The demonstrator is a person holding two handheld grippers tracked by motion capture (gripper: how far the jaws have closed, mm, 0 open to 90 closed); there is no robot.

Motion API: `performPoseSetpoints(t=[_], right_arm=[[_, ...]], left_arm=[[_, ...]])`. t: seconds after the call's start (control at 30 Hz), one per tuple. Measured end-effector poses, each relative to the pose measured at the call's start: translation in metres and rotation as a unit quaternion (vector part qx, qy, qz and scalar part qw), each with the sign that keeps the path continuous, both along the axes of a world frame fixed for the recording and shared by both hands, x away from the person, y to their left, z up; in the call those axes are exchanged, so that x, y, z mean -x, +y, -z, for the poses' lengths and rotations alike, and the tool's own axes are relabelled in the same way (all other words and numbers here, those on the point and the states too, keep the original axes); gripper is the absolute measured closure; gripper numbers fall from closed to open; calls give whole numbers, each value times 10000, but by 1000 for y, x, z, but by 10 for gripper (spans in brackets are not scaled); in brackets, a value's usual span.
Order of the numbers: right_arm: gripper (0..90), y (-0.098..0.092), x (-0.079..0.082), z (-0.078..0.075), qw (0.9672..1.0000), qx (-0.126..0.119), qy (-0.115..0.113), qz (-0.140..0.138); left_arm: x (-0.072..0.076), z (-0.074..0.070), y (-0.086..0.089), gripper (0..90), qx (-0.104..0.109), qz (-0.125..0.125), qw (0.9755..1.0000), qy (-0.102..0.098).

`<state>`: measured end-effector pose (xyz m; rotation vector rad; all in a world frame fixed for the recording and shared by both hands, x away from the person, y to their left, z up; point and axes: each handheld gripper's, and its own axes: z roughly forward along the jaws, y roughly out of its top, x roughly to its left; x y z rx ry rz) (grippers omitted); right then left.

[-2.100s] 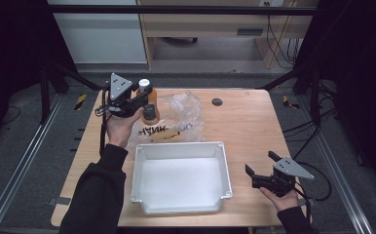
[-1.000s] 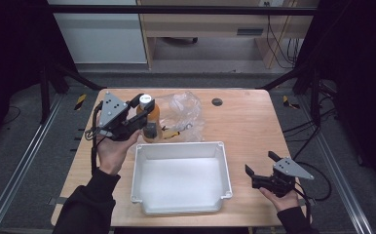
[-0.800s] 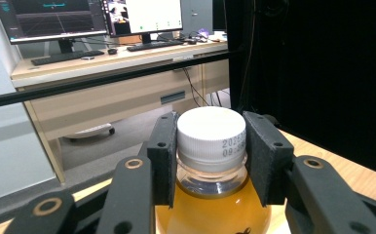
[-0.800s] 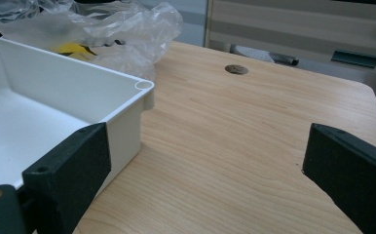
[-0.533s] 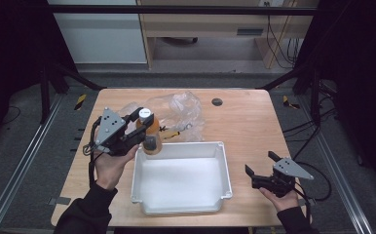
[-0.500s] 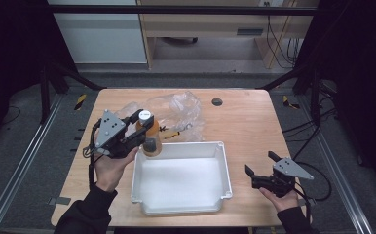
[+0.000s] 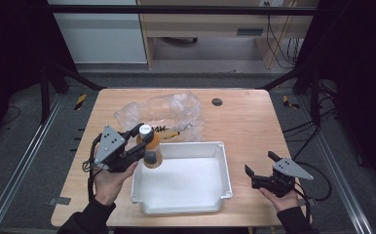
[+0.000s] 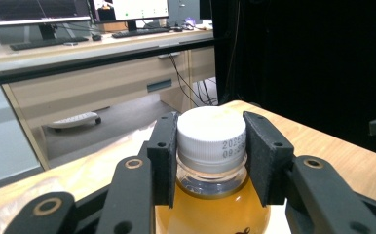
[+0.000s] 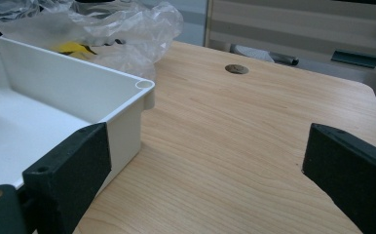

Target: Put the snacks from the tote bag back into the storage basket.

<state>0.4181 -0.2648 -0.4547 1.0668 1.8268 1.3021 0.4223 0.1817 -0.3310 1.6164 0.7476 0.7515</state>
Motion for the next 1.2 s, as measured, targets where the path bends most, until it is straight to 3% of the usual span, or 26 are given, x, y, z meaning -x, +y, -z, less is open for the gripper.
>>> performPoseSetpoints(t=[0.8, 1.2], right_arm=[[39, 0, 0, 0, 10000, 12, 2, 5], [39, 0, 0, 0, 10000, 14, -5, -1]], left_arm=[[17, 36, 5, 590, -13, 122, 9994, 319], [22, 47, 9, 590, -55, 48, 9991, 416]])
